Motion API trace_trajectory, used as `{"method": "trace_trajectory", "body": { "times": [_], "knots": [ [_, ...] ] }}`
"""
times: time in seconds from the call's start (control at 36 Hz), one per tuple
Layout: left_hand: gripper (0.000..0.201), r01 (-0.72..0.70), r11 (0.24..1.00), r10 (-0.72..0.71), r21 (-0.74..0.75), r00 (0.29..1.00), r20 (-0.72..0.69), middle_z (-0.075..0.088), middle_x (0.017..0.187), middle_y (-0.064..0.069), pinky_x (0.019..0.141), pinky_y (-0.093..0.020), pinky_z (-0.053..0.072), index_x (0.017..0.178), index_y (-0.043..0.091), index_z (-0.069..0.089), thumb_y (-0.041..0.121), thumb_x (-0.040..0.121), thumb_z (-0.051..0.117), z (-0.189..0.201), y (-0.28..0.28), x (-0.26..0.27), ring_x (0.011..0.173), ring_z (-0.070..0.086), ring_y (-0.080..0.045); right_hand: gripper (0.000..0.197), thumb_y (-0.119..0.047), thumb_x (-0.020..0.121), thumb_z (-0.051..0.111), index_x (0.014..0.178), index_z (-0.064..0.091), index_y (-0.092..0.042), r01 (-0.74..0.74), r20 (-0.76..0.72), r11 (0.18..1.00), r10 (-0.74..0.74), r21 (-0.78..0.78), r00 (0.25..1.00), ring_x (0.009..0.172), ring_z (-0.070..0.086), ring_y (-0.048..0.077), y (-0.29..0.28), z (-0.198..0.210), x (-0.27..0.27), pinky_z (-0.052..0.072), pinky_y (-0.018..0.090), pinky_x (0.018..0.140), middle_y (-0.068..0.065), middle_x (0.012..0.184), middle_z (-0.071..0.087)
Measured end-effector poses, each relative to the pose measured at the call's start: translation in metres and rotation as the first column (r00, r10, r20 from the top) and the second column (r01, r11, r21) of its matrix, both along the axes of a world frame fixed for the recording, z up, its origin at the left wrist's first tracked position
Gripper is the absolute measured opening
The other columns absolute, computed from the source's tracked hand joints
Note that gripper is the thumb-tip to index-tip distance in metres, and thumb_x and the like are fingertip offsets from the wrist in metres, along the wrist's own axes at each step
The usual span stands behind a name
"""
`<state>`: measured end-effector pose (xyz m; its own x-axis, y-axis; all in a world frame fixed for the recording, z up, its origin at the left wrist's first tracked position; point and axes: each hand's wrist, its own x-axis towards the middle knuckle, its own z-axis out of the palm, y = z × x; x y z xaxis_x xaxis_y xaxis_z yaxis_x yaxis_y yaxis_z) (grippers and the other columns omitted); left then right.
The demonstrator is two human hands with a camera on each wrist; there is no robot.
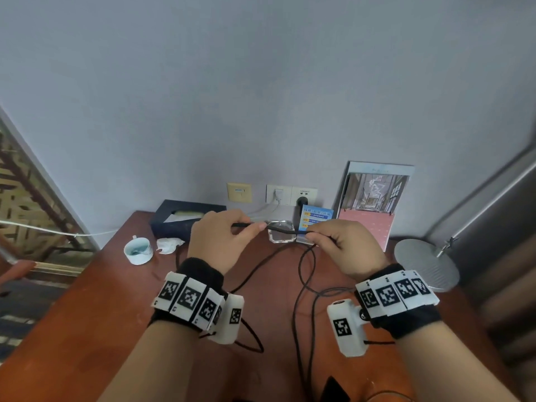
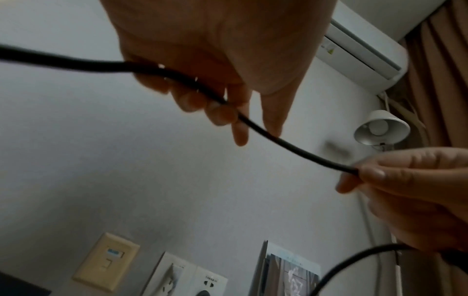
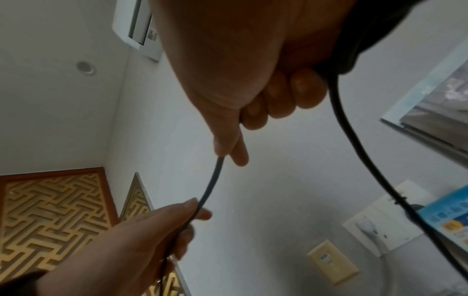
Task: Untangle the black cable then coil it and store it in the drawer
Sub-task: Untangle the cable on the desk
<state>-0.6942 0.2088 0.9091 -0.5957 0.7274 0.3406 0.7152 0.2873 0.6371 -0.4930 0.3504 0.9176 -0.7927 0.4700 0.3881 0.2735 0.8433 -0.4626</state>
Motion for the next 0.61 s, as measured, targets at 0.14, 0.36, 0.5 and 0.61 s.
{"method": "trace_trajectory", "body": {
  "times": [0.14,0.36,0.5,0.61],
  "knots": [
    [0.031,0.032,0.991,-0.049,-0.127,0.989,-0.139,0.069,0.102,0.009,0.089,-0.042,0.044,0.107,0.032,0.064,0.040,0.095,0.037,0.011,0.006,0.018,0.100,0.059,-0.020,0.031,-0.027,0.094,0.044,0.112,0.065,-0.015,-0.007,-0.040,1.000,0.007,0.000,0.999,0.092,0.060,0.015,-0.015,0.002,-0.011,0.044,0.026,0.081,0.000,0.100,0.069],
    [0.027,0.334,0.940,-0.334,-0.070,0.942,0.003,0.069,0.087,0.003,0.079,-0.035,0.047,0.100,0.021,0.066,0.040,0.096,0.047,0.008,0.015,0.055,0.085,0.062,-0.017,0.030,-0.003,0.082,0.040,0.106,0.049,-0.018,-0.121,-0.127,0.956,0.089,-0.267,0.988,0.083,0.055,-0.003,-0.023,0.005,-0.013,0.040,0.010,0.076,-0.013,0.091,0.060],
    [0.017,0.293,0.954,-0.297,0.058,0.953,0.054,0.072,0.096,0.014,0.084,-0.022,0.046,0.105,0.029,0.071,0.030,0.096,0.057,0.012,0.008,0.039,0.090,0.062,-0.004,0.048,-0.003,0.074,0.038,0.105,0.062,-0.030,-0.124,0.006,0.925,0.136,-0.359,0.991,0.103,0.060,0.010,-0.004,0.000,0.007,0.043,0.025,0.095,-0.011,0.104,0.067],
    [0.020,0.259,0.964,-0.263,0.062,0.963,0.065,0.070,0.102,0.022,0.085,-0.009,0.039,0.107,0.034,0.071,0.029,0.096,0.055,0.013,0.004,0.033,0.096,0.059,0.005,0.039,0.000,0.085,0.051,0.110,0.067,-0.026,-0.061,0.115,0.950,0.100,-0.306,0.988,0.097,0.056,-0.010,0.001,-0.003,0.010,0.040,0.009,0.087,-0.019,0.101,0.067]
  ]
}}
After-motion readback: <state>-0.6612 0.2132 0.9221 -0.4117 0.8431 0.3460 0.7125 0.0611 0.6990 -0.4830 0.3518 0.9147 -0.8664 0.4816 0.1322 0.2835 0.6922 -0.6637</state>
